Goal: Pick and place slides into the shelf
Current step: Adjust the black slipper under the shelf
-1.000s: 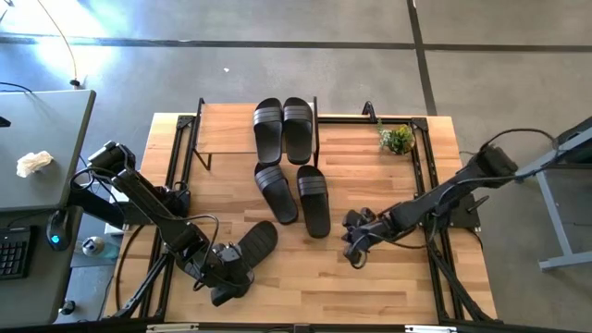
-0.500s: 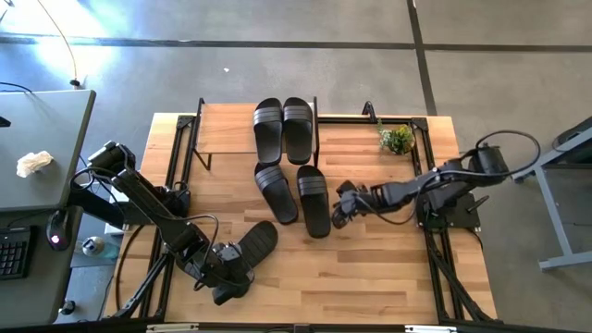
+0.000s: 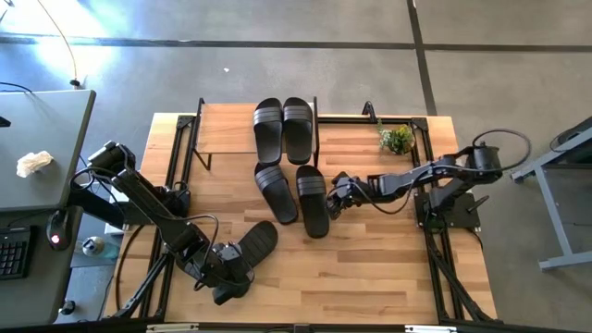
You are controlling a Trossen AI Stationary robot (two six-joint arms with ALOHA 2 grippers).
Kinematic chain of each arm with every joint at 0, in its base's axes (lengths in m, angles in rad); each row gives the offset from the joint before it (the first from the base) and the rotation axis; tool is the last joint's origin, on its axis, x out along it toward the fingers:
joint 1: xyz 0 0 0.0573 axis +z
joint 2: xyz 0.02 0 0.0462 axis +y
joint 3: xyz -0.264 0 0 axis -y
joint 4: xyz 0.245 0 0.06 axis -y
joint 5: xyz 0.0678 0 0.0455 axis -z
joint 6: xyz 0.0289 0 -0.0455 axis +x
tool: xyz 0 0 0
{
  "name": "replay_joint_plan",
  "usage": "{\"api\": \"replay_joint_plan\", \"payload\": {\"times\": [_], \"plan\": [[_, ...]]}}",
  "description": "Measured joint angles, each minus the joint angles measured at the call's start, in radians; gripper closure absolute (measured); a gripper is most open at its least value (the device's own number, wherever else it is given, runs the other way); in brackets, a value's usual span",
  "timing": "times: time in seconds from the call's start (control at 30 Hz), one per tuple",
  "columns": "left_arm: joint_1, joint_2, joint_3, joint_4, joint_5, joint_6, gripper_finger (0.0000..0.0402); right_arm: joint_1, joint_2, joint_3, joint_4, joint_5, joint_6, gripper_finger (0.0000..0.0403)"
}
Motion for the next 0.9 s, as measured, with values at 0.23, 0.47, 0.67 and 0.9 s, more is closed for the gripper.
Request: {"api": "replay_joint_plan", "payload": {"times": [0.23, 0.47, 0.67, 0.9], "plan": [[0.000, 0.000, 0.000, 0.000, 0.000, -0.004, 0.0213, 0.016, 0.111, 0.054, 0.095, 0.004, 0.012, 0.0403], [0.000, 0.000, 0.000, 0.000, 0.000, -0.008, 0.0213, -0.011, 0.164, 0.122, 0.097, 0.009, 0.008, 0.0403], [0.000, 0.000, 0.000, 0.000, 0.000, -0.006, 0.0213, -0.027, 0.190, 0.144, 0.092, 0.000, 0.004, 0.0403], [0.000, 0.000, 0.000, -0.003, -0.005, 0.008, 0.0213, -0.017, 0.126, 0.144, -0.009, 0.000, -0.052, 0.0403]]}}
